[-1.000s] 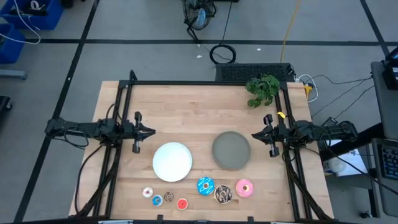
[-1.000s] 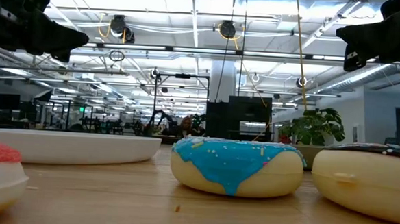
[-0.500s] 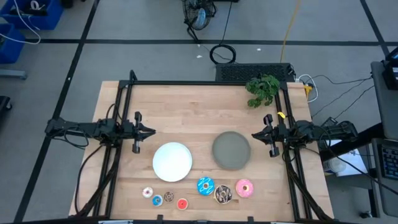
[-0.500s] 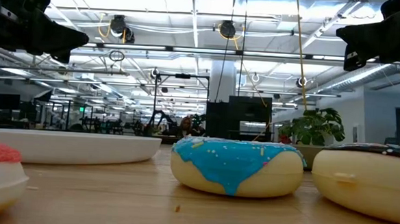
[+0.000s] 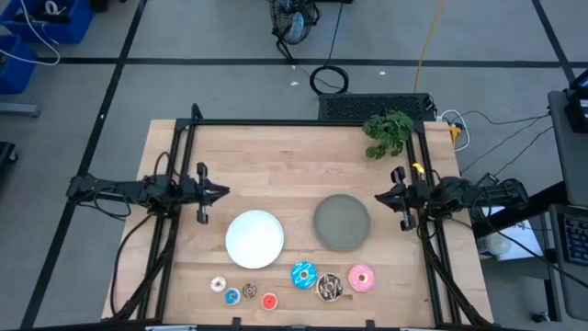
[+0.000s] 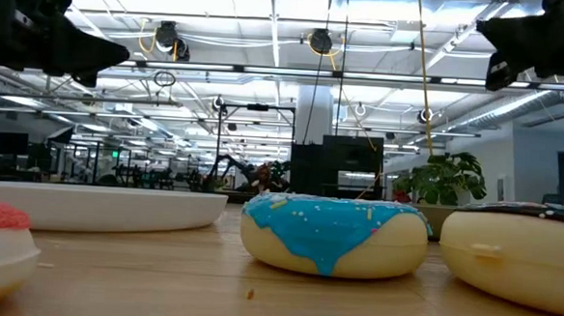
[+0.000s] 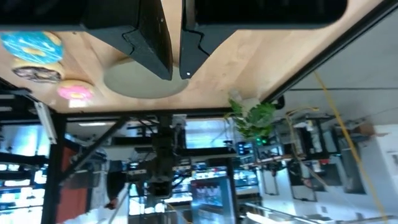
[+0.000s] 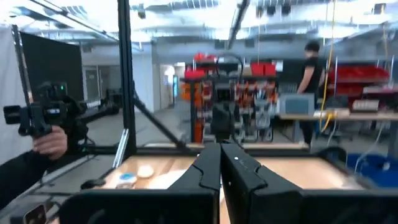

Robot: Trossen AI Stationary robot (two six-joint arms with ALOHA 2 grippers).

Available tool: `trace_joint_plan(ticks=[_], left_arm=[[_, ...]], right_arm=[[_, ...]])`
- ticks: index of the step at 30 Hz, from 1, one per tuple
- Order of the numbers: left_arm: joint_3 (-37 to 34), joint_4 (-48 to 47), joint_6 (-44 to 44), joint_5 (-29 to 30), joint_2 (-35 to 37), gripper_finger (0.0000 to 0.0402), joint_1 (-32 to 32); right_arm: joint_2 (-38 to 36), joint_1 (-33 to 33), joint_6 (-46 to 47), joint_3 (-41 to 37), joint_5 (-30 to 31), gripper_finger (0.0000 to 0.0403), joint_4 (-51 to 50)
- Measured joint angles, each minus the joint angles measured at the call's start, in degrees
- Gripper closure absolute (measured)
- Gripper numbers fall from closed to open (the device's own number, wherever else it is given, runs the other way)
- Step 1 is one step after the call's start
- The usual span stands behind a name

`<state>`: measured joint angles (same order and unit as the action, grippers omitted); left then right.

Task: Pick & Place donuts
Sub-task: Put the large pink donut on the gray plate

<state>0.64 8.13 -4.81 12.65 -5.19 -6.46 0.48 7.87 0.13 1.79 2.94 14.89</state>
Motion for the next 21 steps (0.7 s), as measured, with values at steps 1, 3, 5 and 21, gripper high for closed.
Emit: trace_joint_plan(ticks=[1, 3, 5, 21], left_arm=[[-0.01, 0.24, 0.01, 0.81, 0.00, 0.0364, 0.00], [0.00, 0.65, 0.01, 2.42, 0.00, 0.0364, 0.00], [0.00, 1.36, 0.53, 3.36, 0.00, 0.0364, 0.00], [0.02, 9.33, -0.81, 19.21, -0.04, 0.0364, 0.02]], right_arm=[[0.33, 0.09, 0.12, 0.98, 0.00, 0.0403, 0.36], [1.75, 0.51, 0.74, 3.05, -0.24, 0.0403, -0.95], [4.82, 1.39, -0.44, 6.56, -2.02, 0.0403, -2.89], [50.42, 19.08, 4.71, 46.24, 12.04, 0.0403, -39.78]])
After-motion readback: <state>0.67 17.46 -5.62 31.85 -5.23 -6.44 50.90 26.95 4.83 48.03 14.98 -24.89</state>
